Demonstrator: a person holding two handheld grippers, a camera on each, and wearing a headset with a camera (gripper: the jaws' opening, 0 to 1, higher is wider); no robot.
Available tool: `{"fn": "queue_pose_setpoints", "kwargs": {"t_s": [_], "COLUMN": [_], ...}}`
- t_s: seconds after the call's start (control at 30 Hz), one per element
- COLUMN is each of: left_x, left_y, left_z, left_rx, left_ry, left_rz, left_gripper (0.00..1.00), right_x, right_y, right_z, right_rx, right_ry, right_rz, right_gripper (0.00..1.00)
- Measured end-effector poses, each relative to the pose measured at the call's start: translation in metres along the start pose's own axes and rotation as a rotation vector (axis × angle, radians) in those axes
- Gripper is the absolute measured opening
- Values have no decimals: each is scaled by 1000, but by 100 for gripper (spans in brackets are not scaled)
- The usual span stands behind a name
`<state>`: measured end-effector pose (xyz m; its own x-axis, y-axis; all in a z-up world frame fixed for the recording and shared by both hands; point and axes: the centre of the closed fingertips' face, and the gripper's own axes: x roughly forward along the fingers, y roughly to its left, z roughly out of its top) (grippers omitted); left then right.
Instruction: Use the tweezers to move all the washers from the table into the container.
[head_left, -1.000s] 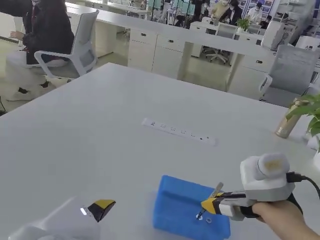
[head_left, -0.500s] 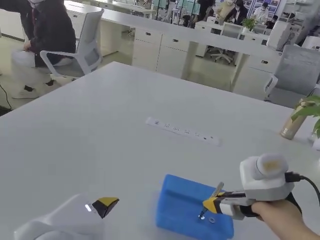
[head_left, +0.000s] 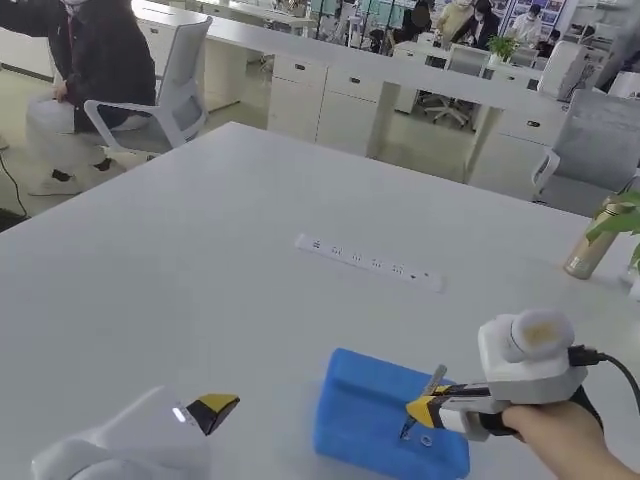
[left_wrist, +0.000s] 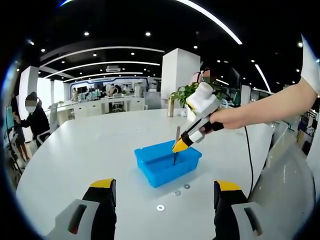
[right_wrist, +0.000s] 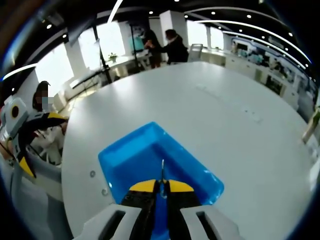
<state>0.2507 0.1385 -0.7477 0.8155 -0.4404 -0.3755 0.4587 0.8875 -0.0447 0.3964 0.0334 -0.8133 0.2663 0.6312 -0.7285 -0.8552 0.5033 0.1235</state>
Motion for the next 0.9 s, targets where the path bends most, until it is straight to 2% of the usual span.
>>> {"fn": "queue_pose_setpoints", "kwargs": {"t_s": [0.17, 0.37, 0.5, 0.7, 0.9], "left_x": [0, 0, 0, 0, 0], "left_y": [0, 0, 0, 0, -1], "left_z": [0, -1, -2, -3, -3], "left_rx": [-2, 3, 3, 5, 8], "left_ry": [2, 8, 9, 15, 17], "left_rz": [-1, -7, -8, -13, -13], "left_gripper": [81, 80, 80, 80, 80], "right_x": [-2, -9, -16, -27, -43], "right_y": [0, 3, 11, 29, 47], "right_z": [1, 8, 12, 11, 17], "right_rx": [-7, -12, -21, -74, -95], "right_ry": [-2, -31, -53, -40, -66], "right_rz": [-9, -13, -5, 13, 34], "right_gripper": [3, 3, 3, 2, 2]}}
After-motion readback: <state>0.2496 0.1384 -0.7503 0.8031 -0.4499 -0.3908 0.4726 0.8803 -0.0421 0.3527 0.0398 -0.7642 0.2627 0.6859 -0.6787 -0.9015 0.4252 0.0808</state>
